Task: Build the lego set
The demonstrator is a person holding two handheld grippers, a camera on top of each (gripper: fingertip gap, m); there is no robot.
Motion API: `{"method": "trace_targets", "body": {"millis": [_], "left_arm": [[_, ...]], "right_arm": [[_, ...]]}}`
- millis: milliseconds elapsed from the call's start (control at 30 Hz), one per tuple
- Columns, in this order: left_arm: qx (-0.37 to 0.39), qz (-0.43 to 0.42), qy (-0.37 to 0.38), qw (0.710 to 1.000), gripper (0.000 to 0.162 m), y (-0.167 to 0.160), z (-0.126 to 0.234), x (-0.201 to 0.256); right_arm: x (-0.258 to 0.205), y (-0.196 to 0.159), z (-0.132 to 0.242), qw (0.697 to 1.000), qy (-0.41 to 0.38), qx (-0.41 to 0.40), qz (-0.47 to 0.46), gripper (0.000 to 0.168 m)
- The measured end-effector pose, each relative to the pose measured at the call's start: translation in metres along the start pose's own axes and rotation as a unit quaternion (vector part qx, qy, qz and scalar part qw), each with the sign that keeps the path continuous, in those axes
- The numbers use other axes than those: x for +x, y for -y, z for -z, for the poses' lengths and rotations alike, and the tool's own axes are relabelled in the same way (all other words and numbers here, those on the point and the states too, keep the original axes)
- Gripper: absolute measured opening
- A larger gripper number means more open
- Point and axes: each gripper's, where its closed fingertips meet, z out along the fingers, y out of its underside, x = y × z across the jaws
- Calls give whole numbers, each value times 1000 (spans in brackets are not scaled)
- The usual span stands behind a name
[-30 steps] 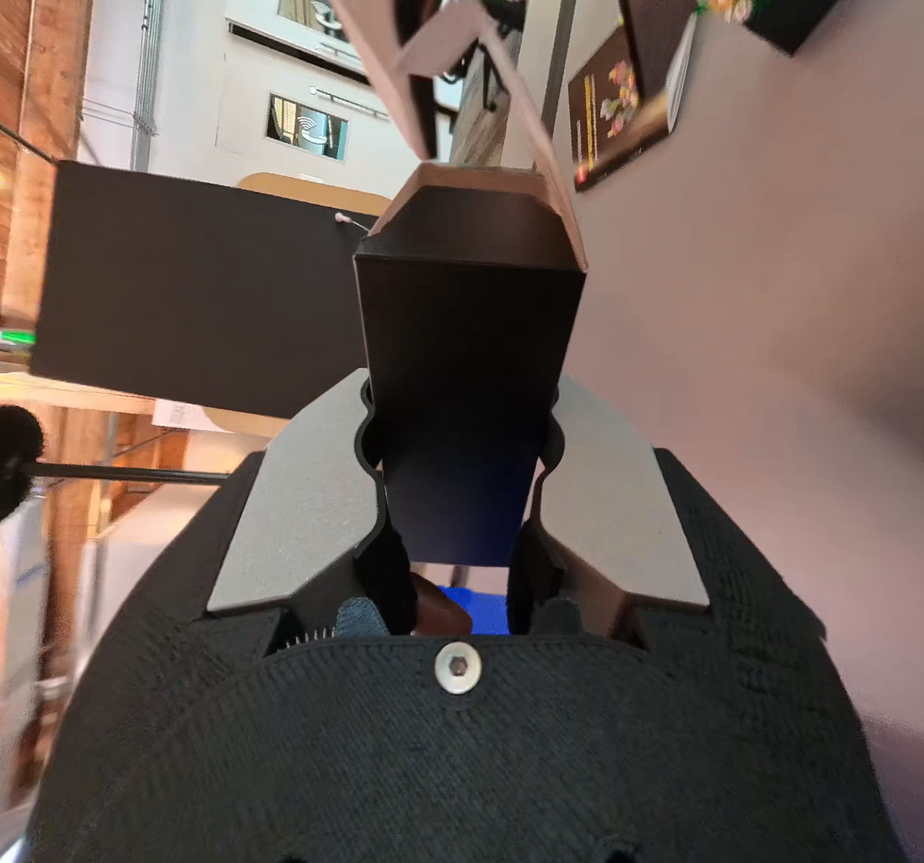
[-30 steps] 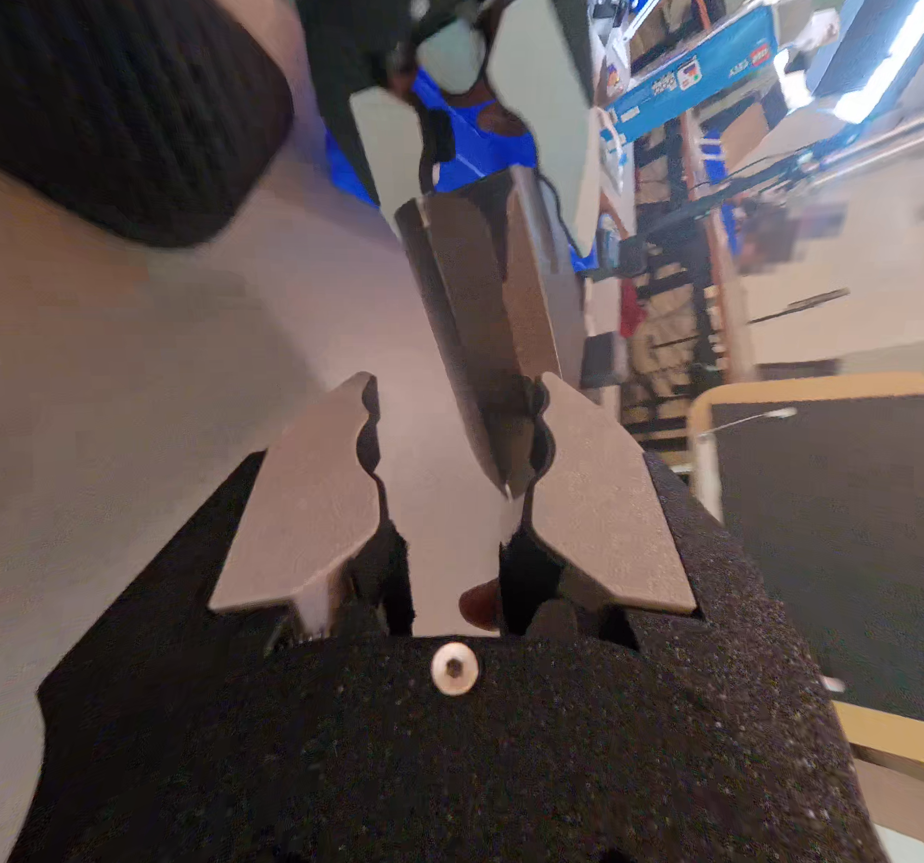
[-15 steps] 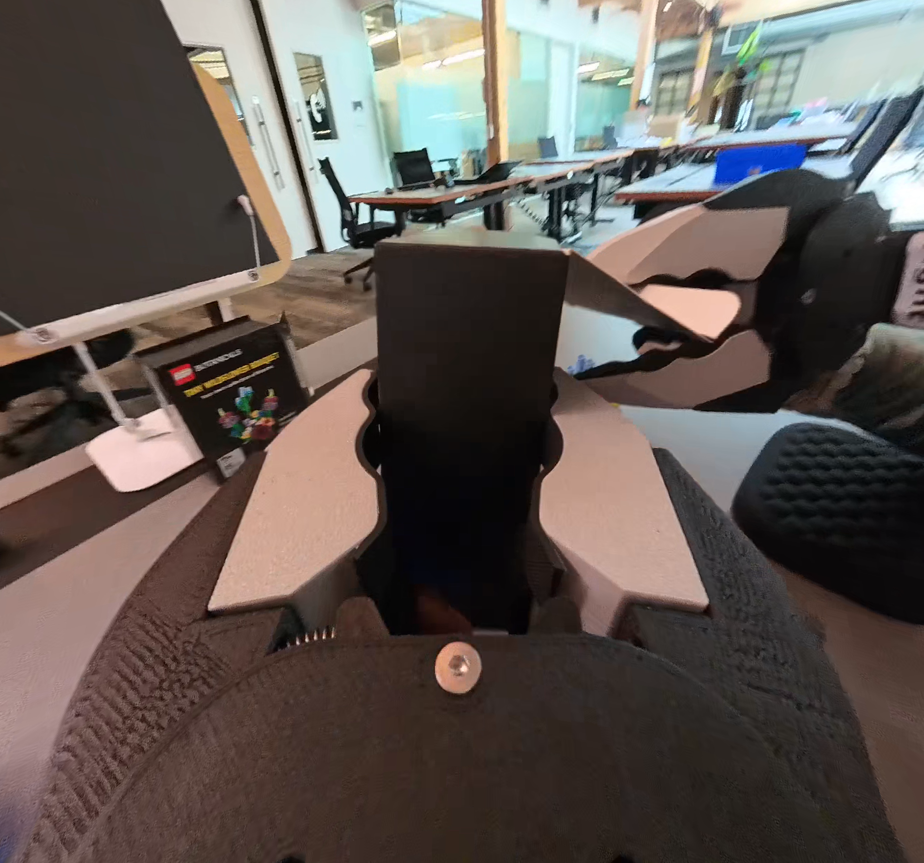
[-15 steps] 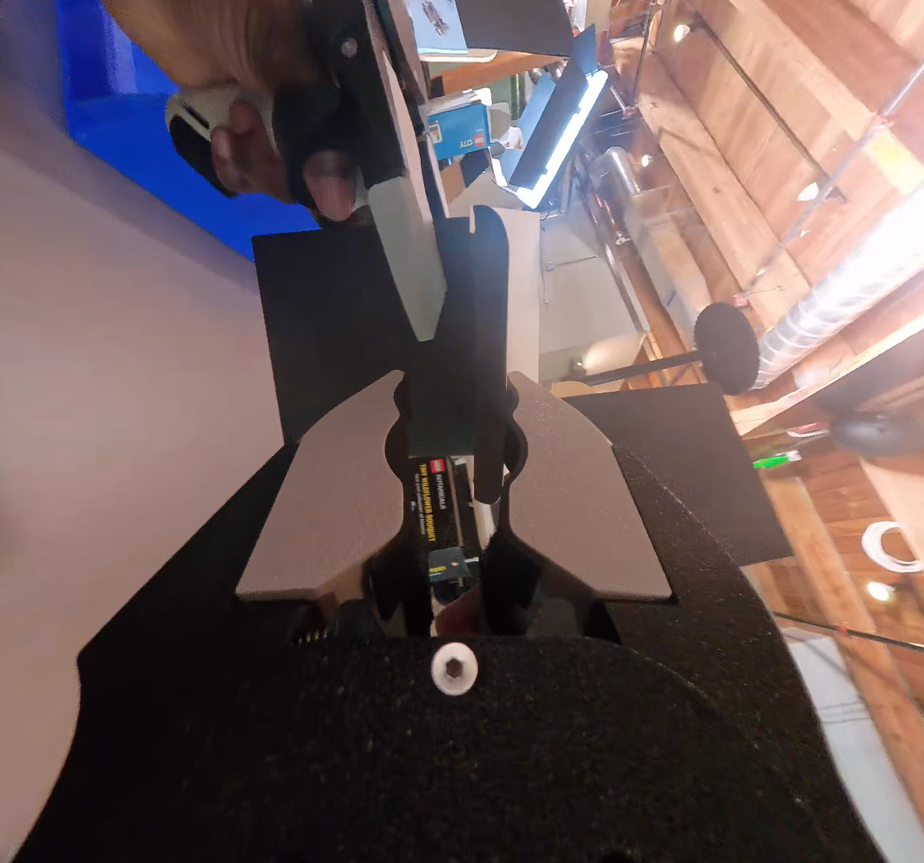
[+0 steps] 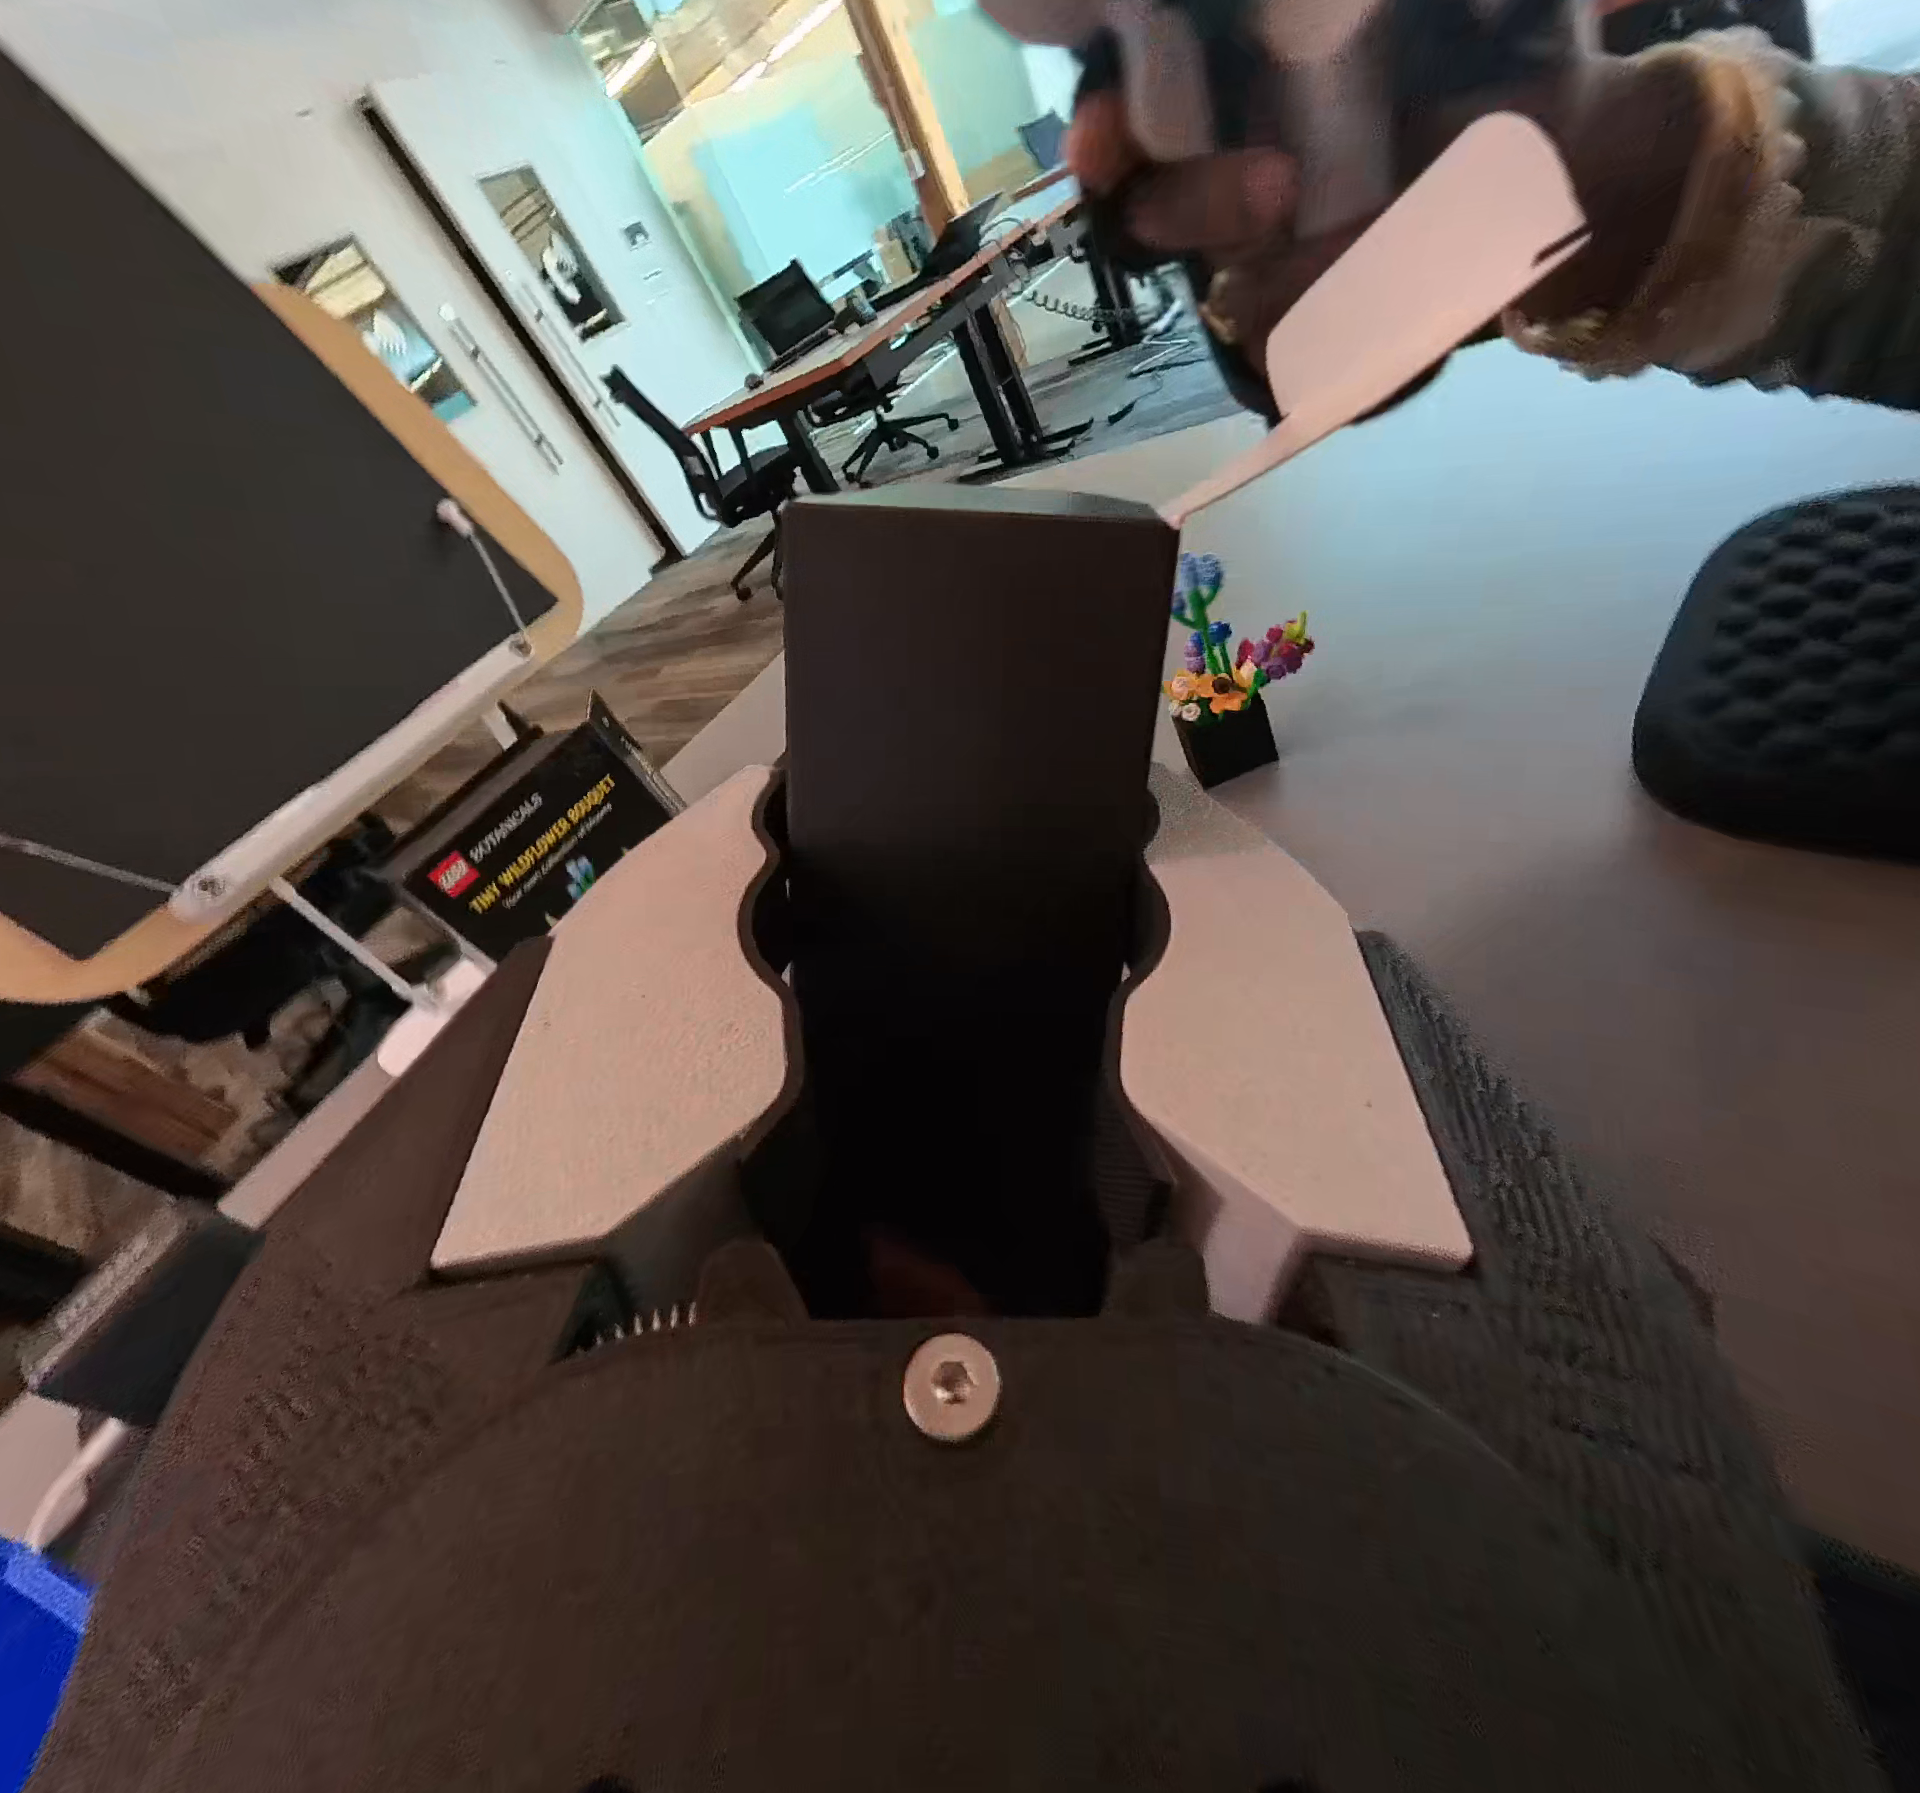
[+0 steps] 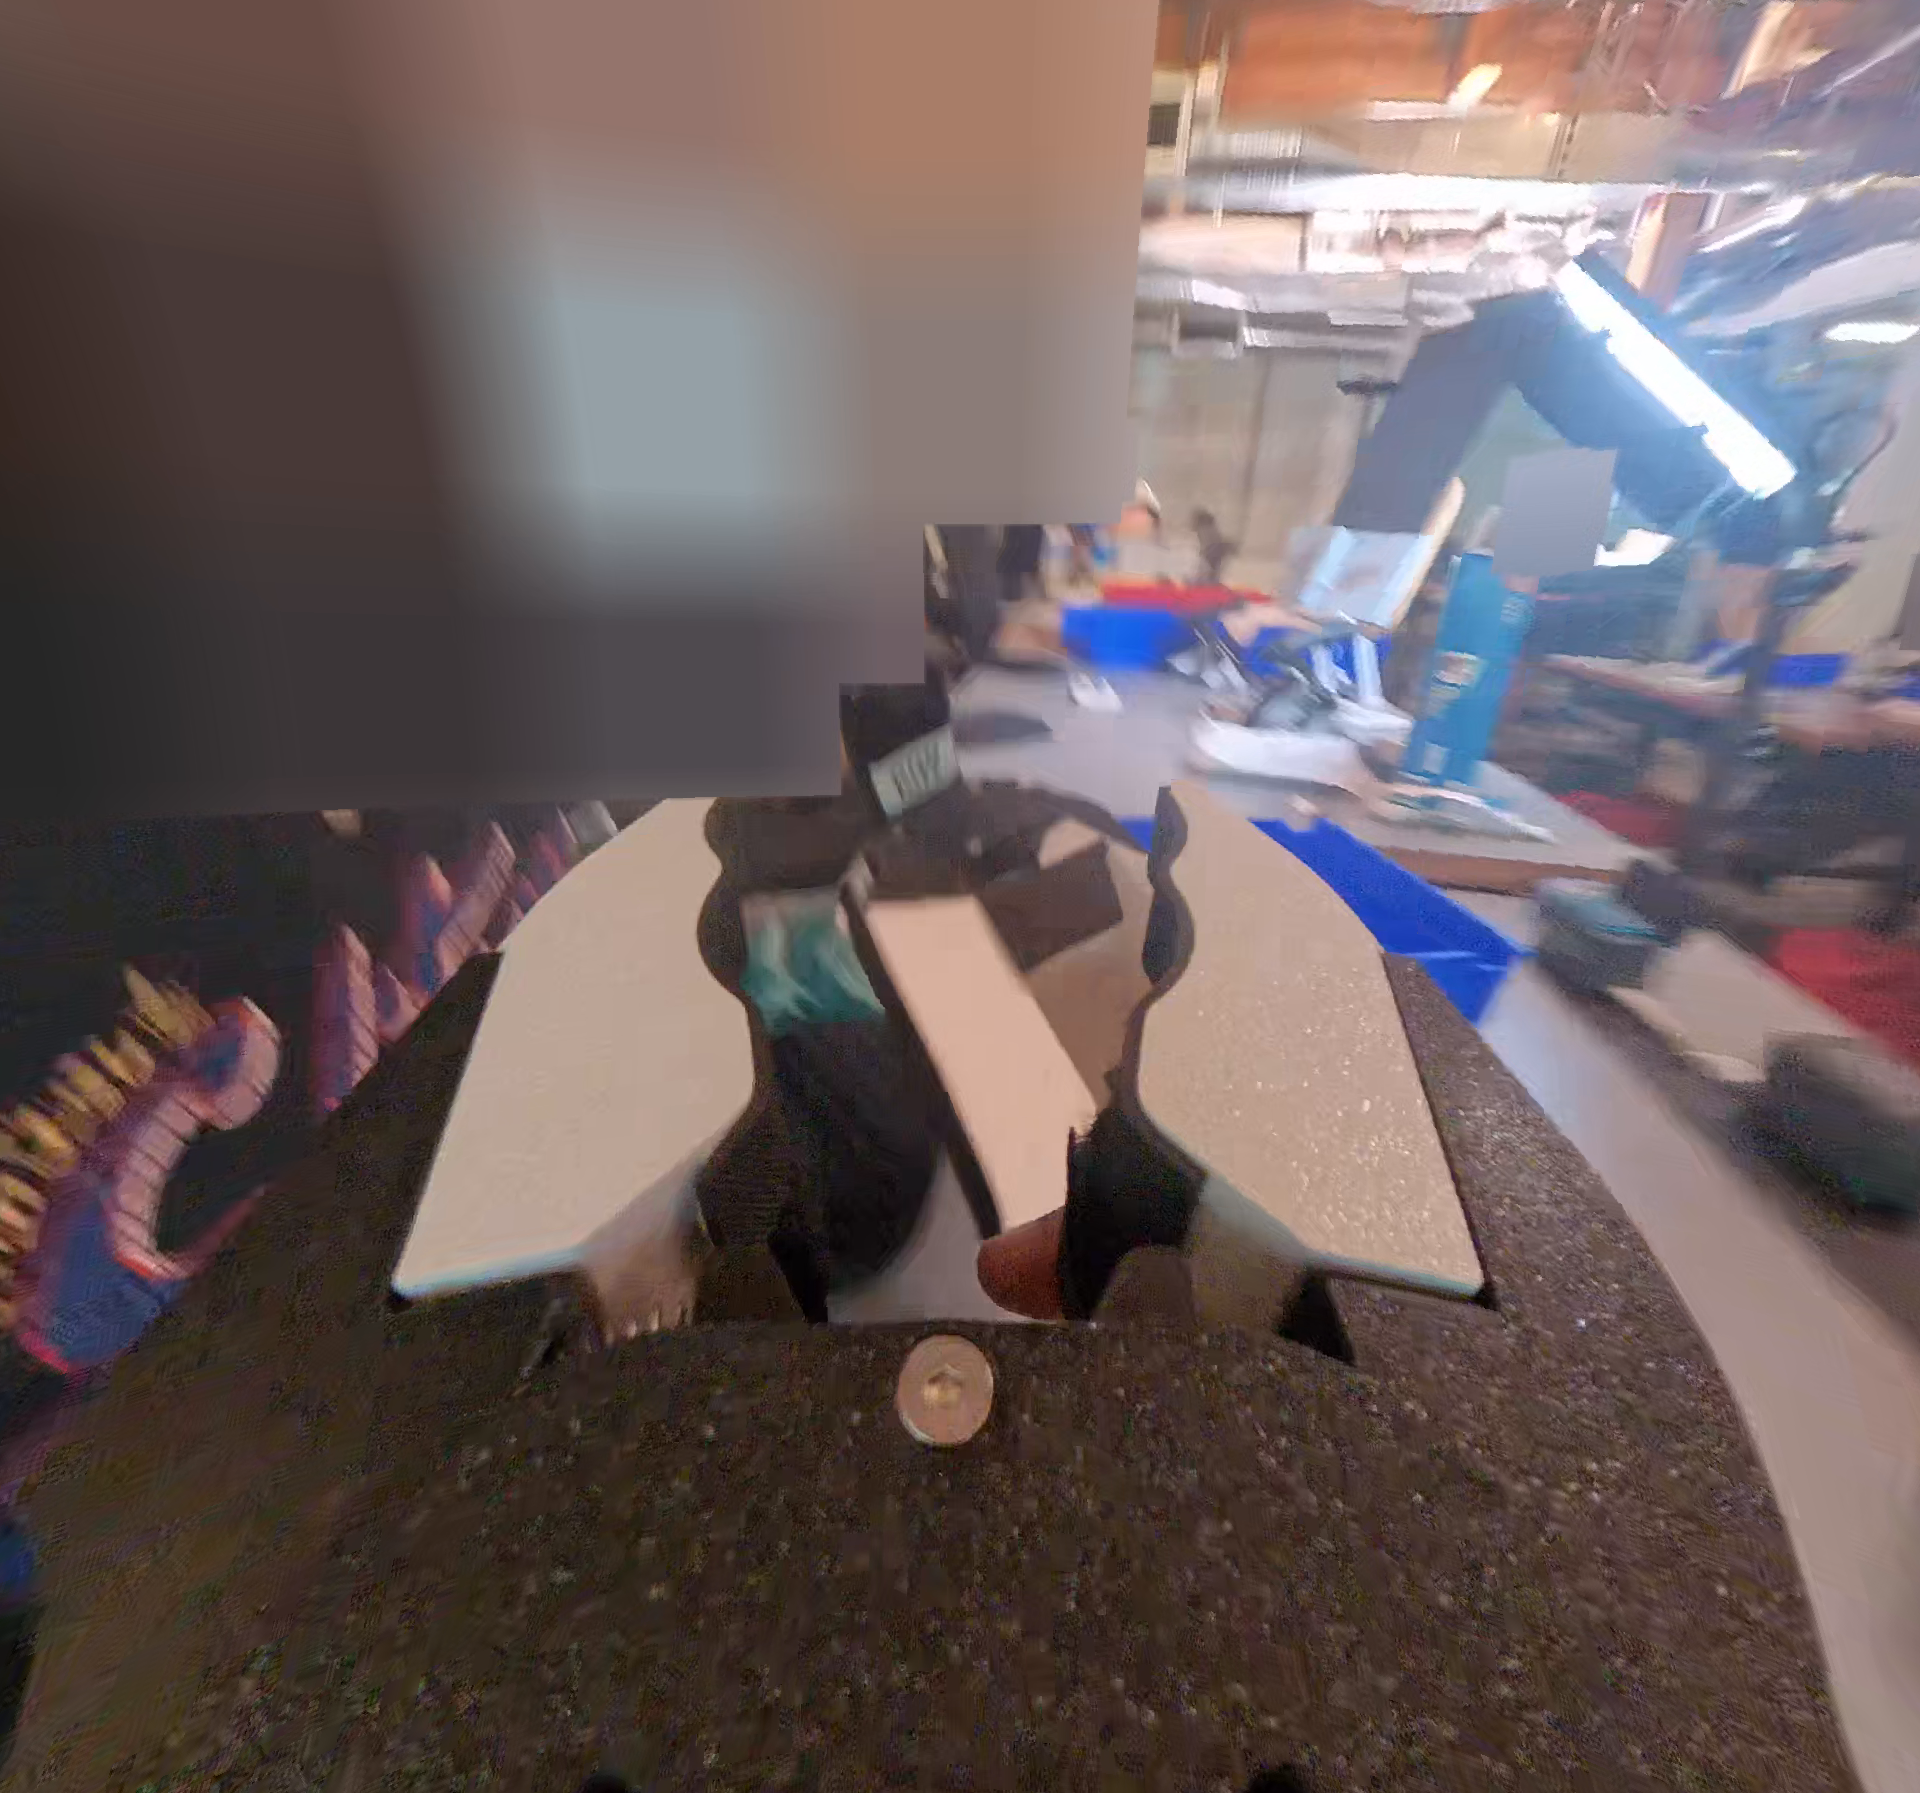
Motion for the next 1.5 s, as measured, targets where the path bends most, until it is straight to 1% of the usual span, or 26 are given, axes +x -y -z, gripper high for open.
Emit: {"method": "trace_targets", "body": {"millis": [33, 67, 133, 167, 233, 367, 467, 600, 667, 733, 800, 933, 1000, 1067, 1133, 1167, 1200, 1233, 1333, 1433, 1500], "left_arm": [[5, -15, -7, 1000, 61, 2, 0, 3], [11, -24, -11, 1000, 62, 3, 0, 6], [21, -22, -17, 999, 61, 7, 0, 8], [27, -17, -19, 999, 63, 9, 0, 9], [42, 0, -24, 999, 61, 13, 1, 11], [90, 68, -48, 992, 61, 25, 2, 17], [112, 127, -63, 984, 61, 26, 1, 20], [109, 189, -70, 973, 61, 18, -2, 21], [101, 197, -62, 973, 61, 13, -5, 20], [104, 194, -69, 973, 60, 15, -5, 21], [106, 195, -69, 973, 61, 17, -5, 20], [110, 220, -80, 966, 61, 17, -7, 23], [107, 233, -92, 962, 61, 16, -8, 27], [91, 232, -120, 961, 62, 12, -9, 32], [84, 244, -175, 950, 62, 12, -2, 39], [90, 256, -189, 944, 63, 15, 4, 36], [100, 263, -195, 940, 66, 18, 11, 31], [108, 269, -197, 937, 74, 21, 17, 26], [105, 288, -199, 931, 88, 27, 25, 19], [55, 277, -175, 943, 89, 16, 9, 23], [20, 245, -172, 954, 80, 6, -2, 32]], "right_arm": [[10, 9, 7, 998, -1, 34, -54, 74], [23, 9, 13, 994, -11, 49, -95, 73], [41, -13, 19, 991, -30, 24, -129, 75], [45, -28, 18, 990, -33, 3, -136, 78], [43, -51, 13, 988, -22, -24, -154, 85], [37, -80, 1, 985, -8, -55, -165, 86], [29, -84, -5, 983, 17, -50, -177, 89], [28, -85, -4, 987, 11, -53, -154, 88], [22, -86, -5, 982, 28, -65, -175, 95], [23, -94, -7, 976, 21, -95, -194, 95], [23, -108, -7, 973, 12, -136, -184, 86], [31, -108, -5, 979, -12, -119, -162, 68], [33, -108, -2, 982, -17, -115, -149, 63], [32, -109, -1, 983, -19, -118, -137, 60], [30, -107, 1, 983, -15, -117, -140, 60], [32, -105, 3, 983, -22, -110, -143, 60], [33, -101, 6, 984, -29, -100, -142, 60], [36, -99, 10, 985, -40, -96, -136, 59], [42, -112, 18, 982, -86, -150, -81, 59], [35, -118, 12, 981, -83, -170, -36, 59], [31, -118, 8, 982, -80, -169, -25, 59]]}}
